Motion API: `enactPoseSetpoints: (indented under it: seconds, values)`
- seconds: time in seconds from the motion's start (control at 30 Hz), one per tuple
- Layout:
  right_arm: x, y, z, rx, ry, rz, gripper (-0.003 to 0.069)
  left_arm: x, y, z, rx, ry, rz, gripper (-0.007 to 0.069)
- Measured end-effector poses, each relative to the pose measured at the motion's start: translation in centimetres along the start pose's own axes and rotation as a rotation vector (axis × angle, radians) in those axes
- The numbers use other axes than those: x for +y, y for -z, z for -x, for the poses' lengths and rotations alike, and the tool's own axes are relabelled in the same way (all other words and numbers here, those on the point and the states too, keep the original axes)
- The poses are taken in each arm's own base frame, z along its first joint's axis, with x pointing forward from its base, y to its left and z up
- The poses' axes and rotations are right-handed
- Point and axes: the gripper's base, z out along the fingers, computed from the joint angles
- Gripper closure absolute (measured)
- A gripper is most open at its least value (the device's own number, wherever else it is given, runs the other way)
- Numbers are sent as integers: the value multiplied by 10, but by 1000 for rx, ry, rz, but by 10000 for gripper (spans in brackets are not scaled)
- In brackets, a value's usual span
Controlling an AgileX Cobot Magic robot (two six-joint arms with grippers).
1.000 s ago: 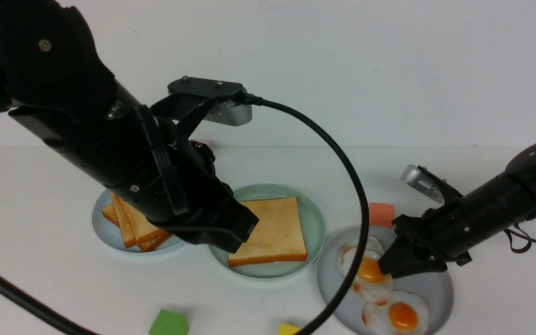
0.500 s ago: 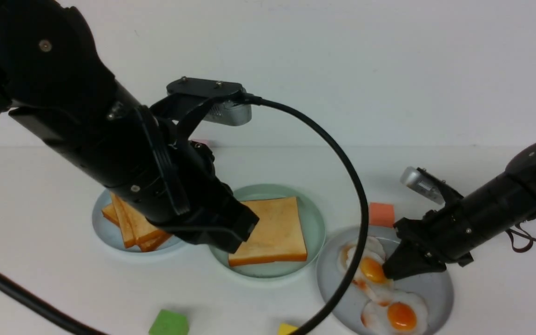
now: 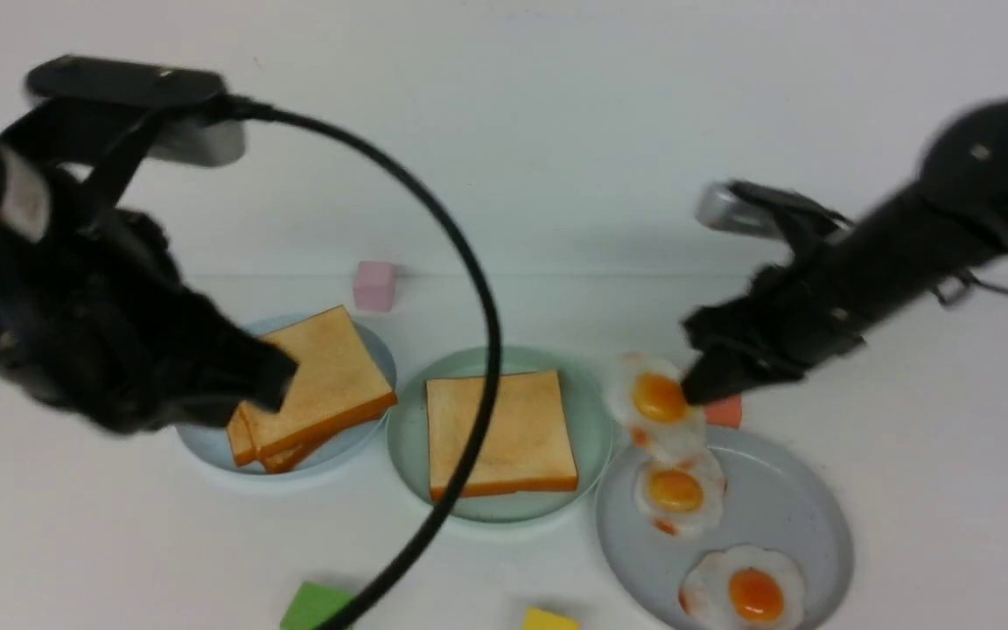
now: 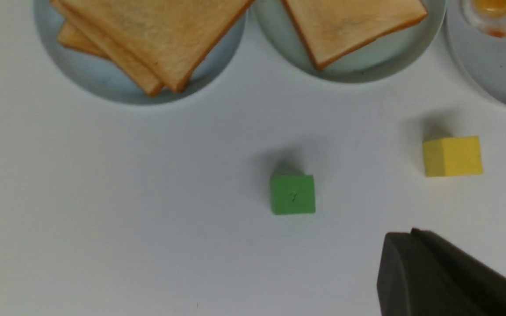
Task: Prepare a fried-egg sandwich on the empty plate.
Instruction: Use the right arm to place the fried egg on the slice of bread in the middle, then use the left arm to grab a slice of bread
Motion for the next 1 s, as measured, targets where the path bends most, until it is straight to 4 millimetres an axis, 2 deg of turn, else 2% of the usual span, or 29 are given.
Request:
enactPoseSetpoints:
  seconds: [0.07,0.13,0.23,0.27,0.33,0.37,0.5,0.53,0.63,0.67,0.7,0.77,0.83,0.9,0.97,1.0]
  values:
    - [23,-5,14,-9,59,-41,629,2,-3,-12,13,11,4,638]
    - [42,-20,25,-11,87,-78,629,5,-9,-26,20,15,8,637]
    - [56,-49,37,-14,108,-120,629,9,-16,-45,15,20,5,637]
    - [56,-65,40,-16,98,-132,629,10,-18,-50,5,27,3,637]
    - [53,-79,43,-22,89,-142,629,10,-19,-54,-12,39,-2,637]
    - [50,-95,45,-25,68,-147,625,11,-19,-56,-20,52,-4,637]
    - [40,-121,45,-35,10,-156,600,11,-19,-57,-27,65,-6,629]
    - [40,-122,45,-38,6,-156,599,11,-19,-57,-27,65,-6,629]
    - [36,-133,42,-26,-32,-149,542,11,-19,-57,-28,68,-5,622]
    - [36,-134,42,-25,-35,-147,526,11,-19,-57,-28,67,-5,622]
    - [37,-134,41,-18,-48,-136,470,12,-19,-57,-34,64,0,619]
    - [39,-131,41,-18,-49,-132,419,12,-19,-56,-47,73,5,615]
    - [44,-118,44,-24,-37,-126,346,13,-19,-53,-73,88,14,613]
    - [54,-93,49,-52,1,-115,289,14,-22,-49,-95,105,29,610]
    - [65,-66,54,-86,59,-104,263,15,-27,-44,-117,133,43,609]
    - [75,-40,57,-124,103,-92,258,15,-32,-41,-122,145,53,610]
